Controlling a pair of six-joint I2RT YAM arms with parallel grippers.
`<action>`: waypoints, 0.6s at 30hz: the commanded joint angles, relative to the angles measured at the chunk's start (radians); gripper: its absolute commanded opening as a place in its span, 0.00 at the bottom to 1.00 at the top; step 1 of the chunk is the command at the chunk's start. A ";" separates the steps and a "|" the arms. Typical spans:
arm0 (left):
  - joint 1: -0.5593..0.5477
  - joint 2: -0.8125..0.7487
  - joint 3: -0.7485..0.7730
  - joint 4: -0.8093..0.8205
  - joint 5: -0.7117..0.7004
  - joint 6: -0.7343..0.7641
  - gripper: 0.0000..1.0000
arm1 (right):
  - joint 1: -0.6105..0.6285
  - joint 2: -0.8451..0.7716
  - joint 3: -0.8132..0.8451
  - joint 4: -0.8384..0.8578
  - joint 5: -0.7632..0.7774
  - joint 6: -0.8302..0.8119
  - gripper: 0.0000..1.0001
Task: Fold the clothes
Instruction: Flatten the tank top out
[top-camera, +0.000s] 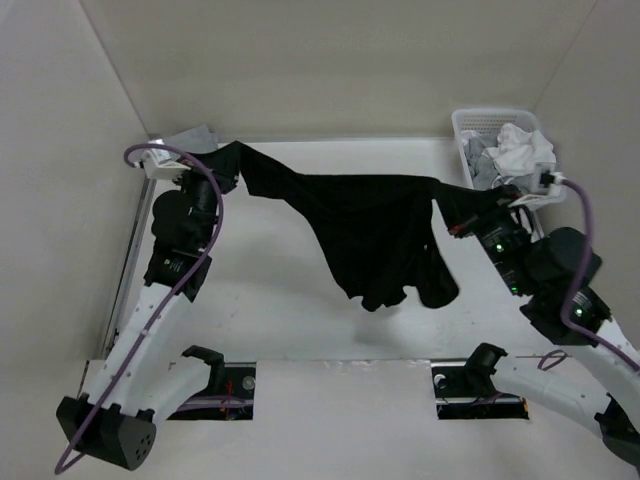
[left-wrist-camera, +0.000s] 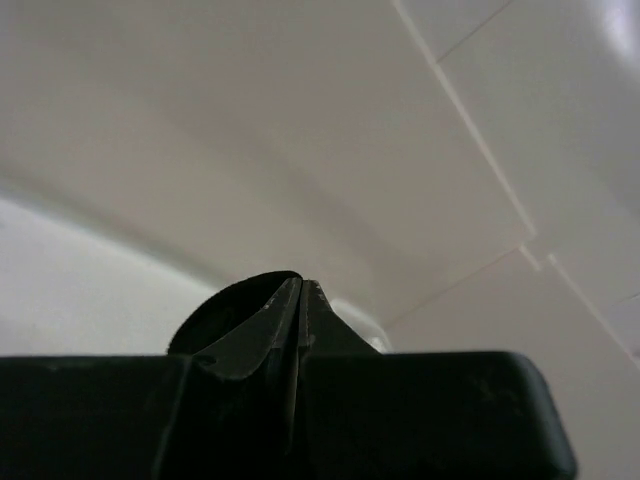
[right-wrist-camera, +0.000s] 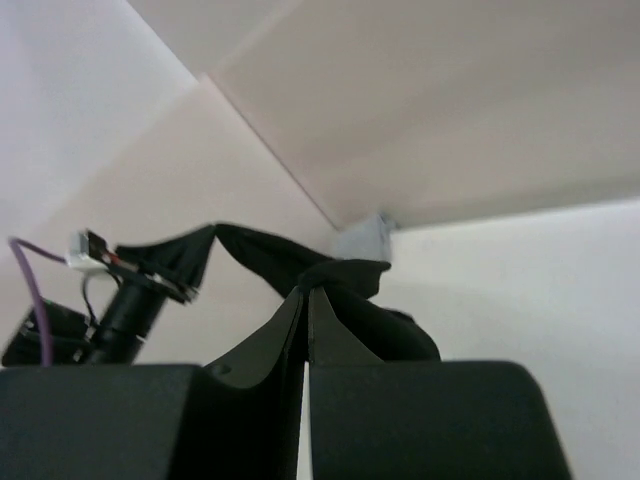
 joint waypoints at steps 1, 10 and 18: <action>0.039 -0.013 0.044 -0.076 0.003 -0.008 0.00 | 0.017 0.013 0.114 0.054 -0.013 -0.097 0.03; 0.135 0.279 0.225 -0.009 0.092 -0.058 0.00 | -0.299 0.408 0.299 0.174 -0.323 -0.025 0.03; 0.142 0.308 0.416 -0.005 0.156 -0.062 0.00 | -0.365 0.659 0.695 0.120 -0.431 -0.057 0.03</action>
